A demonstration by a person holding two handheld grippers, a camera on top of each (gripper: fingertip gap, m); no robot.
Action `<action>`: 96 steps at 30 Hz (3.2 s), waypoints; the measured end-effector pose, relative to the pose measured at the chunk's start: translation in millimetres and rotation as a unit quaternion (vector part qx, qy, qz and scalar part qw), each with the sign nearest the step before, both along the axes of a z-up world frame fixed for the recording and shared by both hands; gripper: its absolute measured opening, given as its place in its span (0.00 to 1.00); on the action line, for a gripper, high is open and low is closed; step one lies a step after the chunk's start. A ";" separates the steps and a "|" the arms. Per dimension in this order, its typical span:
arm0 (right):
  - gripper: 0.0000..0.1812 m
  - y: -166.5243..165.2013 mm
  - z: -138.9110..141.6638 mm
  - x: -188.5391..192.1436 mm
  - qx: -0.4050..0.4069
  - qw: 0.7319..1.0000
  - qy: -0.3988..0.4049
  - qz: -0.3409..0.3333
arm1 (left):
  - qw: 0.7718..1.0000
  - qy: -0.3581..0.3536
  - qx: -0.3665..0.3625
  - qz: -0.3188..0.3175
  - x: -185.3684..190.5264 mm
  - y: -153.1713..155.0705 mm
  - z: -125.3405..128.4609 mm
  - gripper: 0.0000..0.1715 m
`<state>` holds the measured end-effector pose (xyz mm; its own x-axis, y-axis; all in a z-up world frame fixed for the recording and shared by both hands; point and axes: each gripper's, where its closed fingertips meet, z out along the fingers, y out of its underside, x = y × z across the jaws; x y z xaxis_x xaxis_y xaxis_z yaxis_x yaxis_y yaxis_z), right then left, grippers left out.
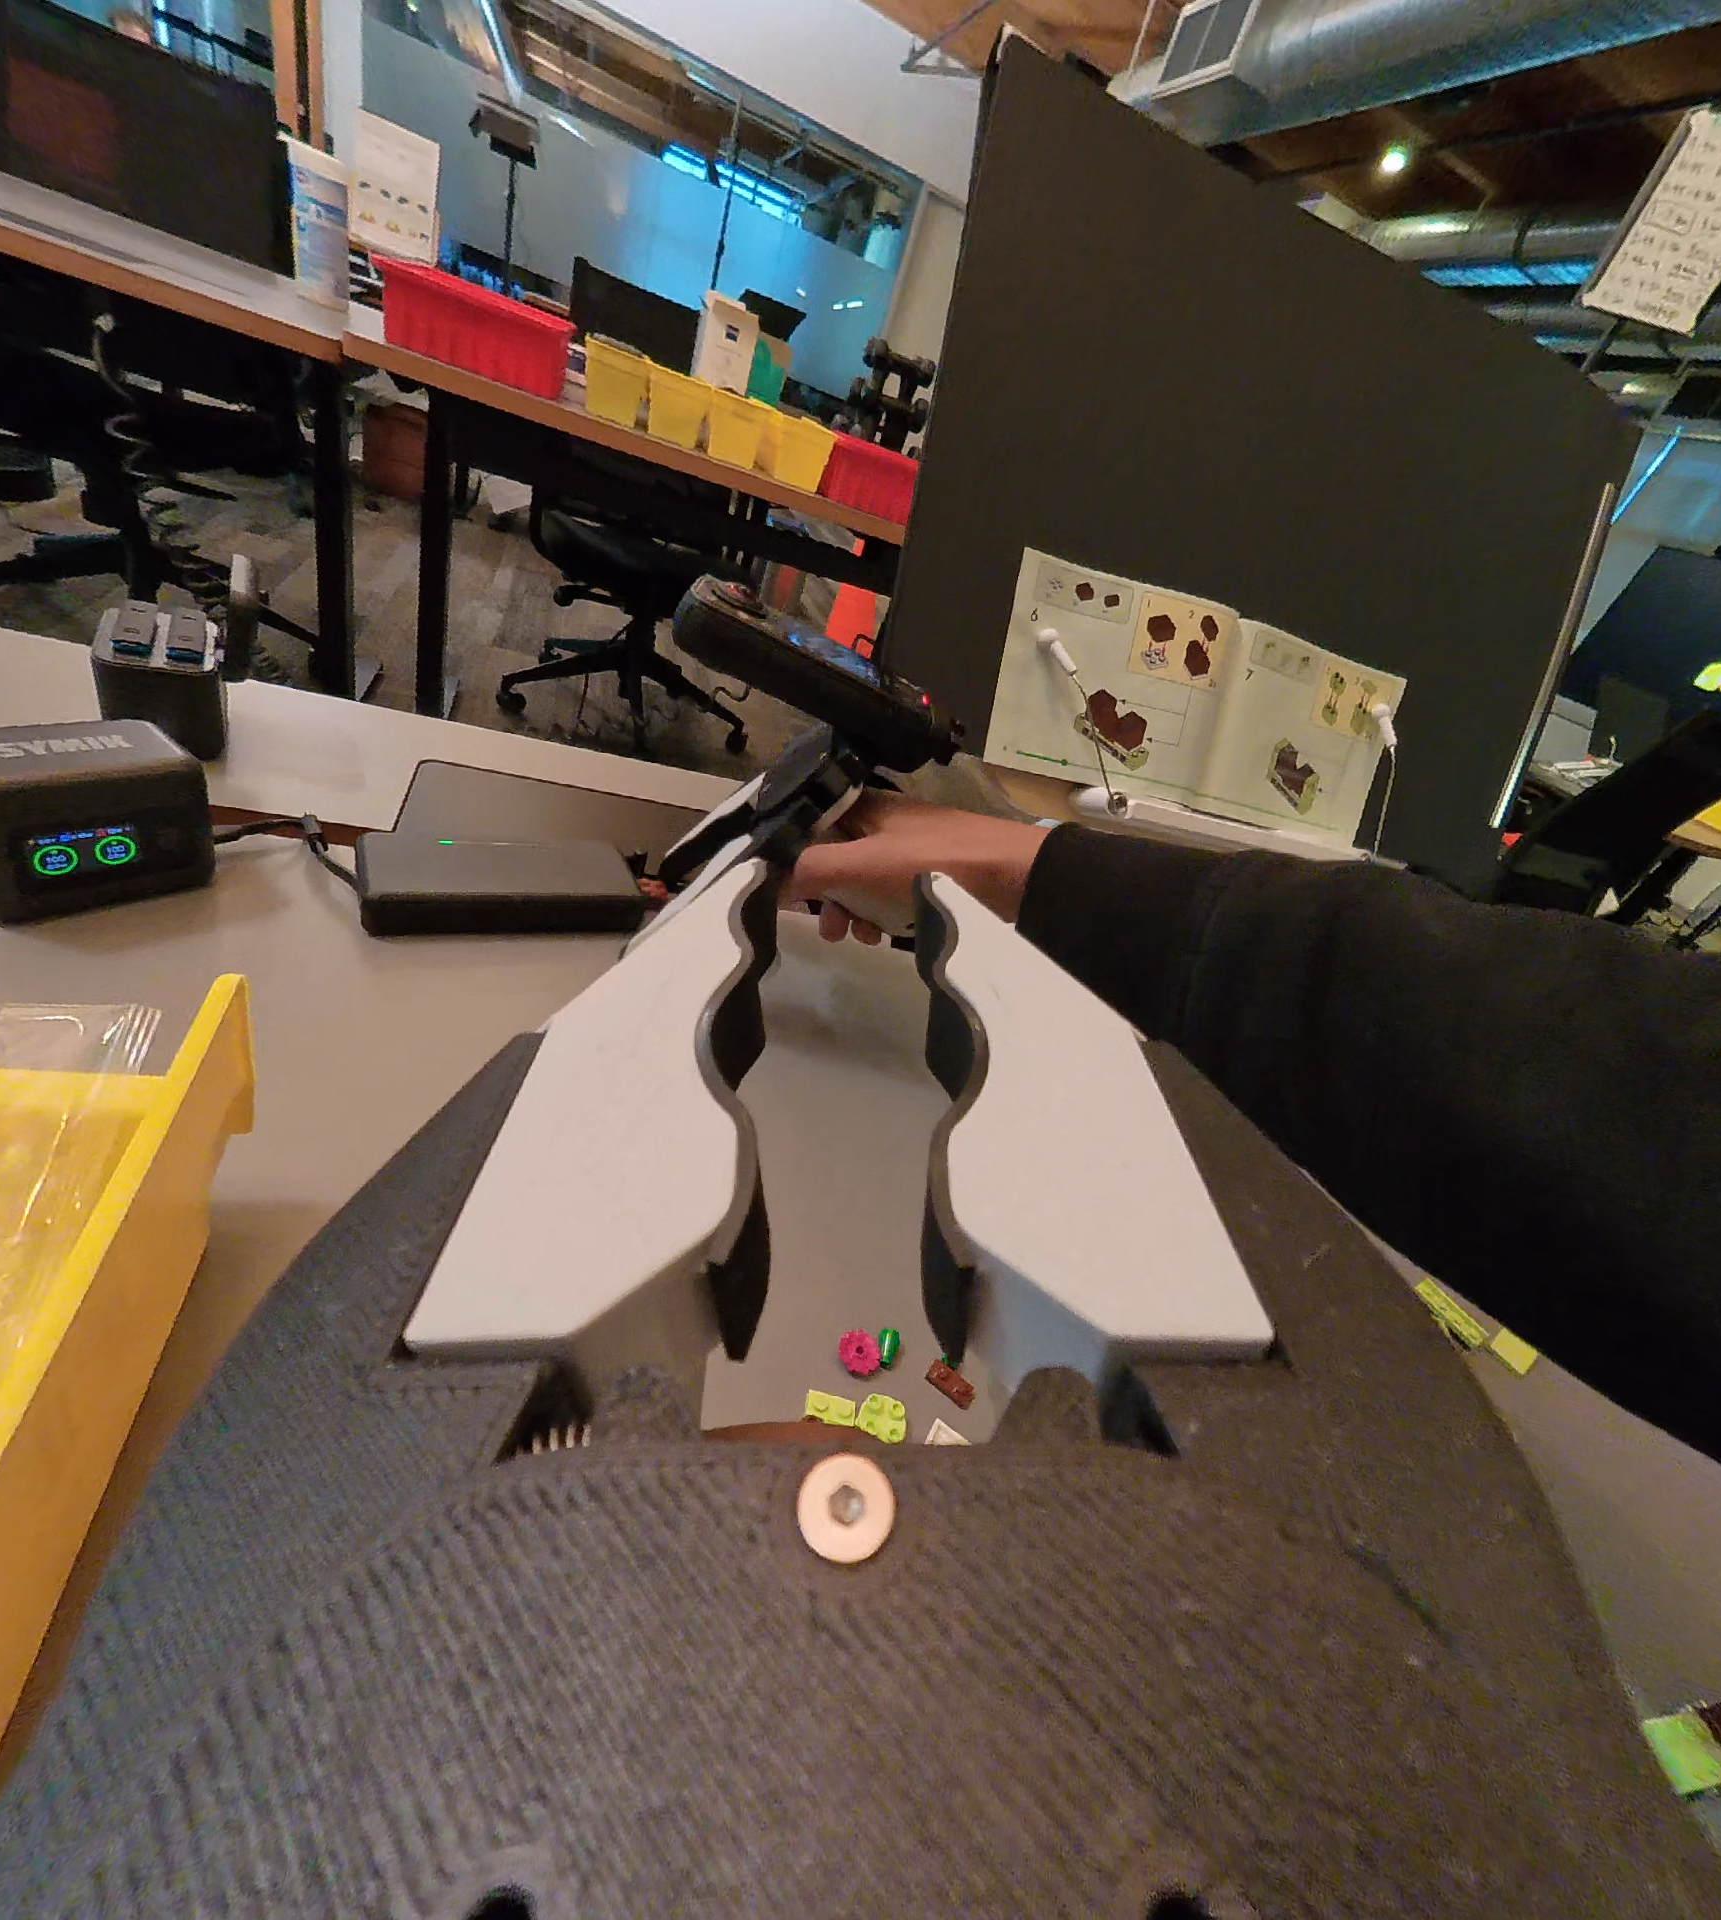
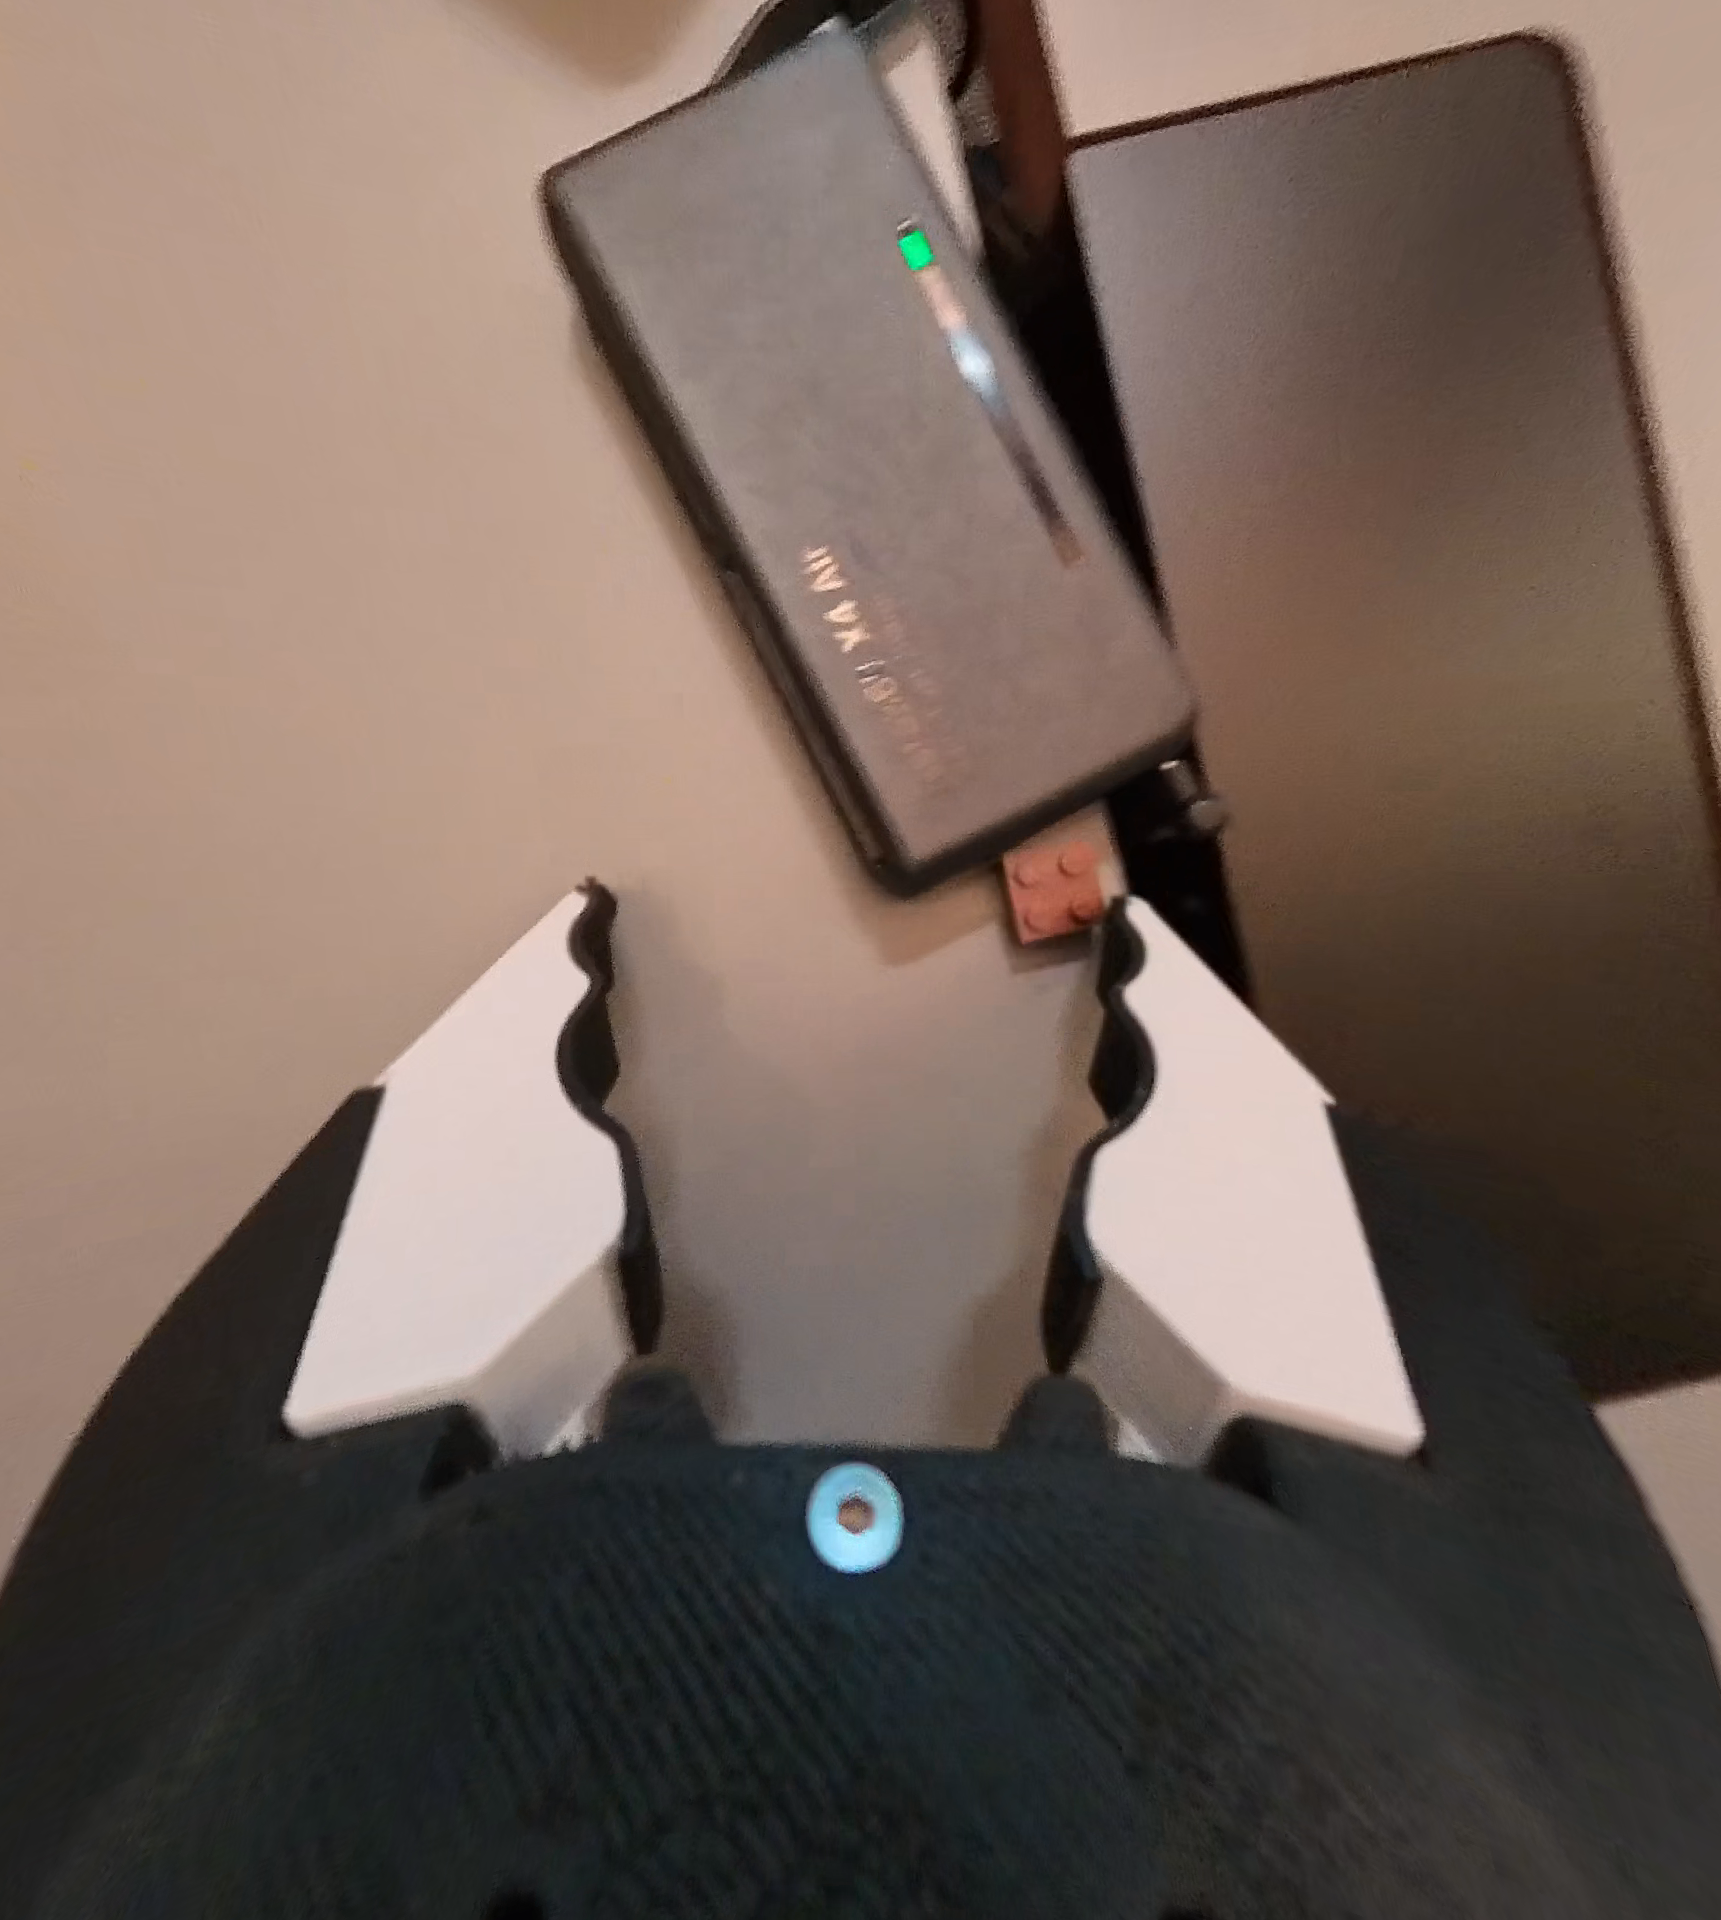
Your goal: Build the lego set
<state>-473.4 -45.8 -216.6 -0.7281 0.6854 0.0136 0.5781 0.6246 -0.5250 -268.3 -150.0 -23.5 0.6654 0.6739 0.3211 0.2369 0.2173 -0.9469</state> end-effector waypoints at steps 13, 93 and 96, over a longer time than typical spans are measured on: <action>0.30 -3.1 12.8 52.4 0.065 0.996 0.051 0.047 | 1.000 0.013 -0.009 0.018 0.7 -4.8 3.9 0.14; 0.07 197.8 16.1 536.6 0.122 0.986 -0.058 0.100 | 0.917 -0.169 0.110 -0.346 101.5 155.1 -36.6 0.21; 0.07 199.6 12.1 534.5 0.109 0.982 -0.085 0.127 | 0.919 -0.167 0.105 -0.342 100.6 153.8 -37.2 0.21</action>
<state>61.1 153.8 -204.6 -0.8793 0.4763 0.0036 0.4573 0.8463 -0.2733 -167.6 3.8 -60.6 0.7505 0.0339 0.6600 0.6563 0.0795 -0.7503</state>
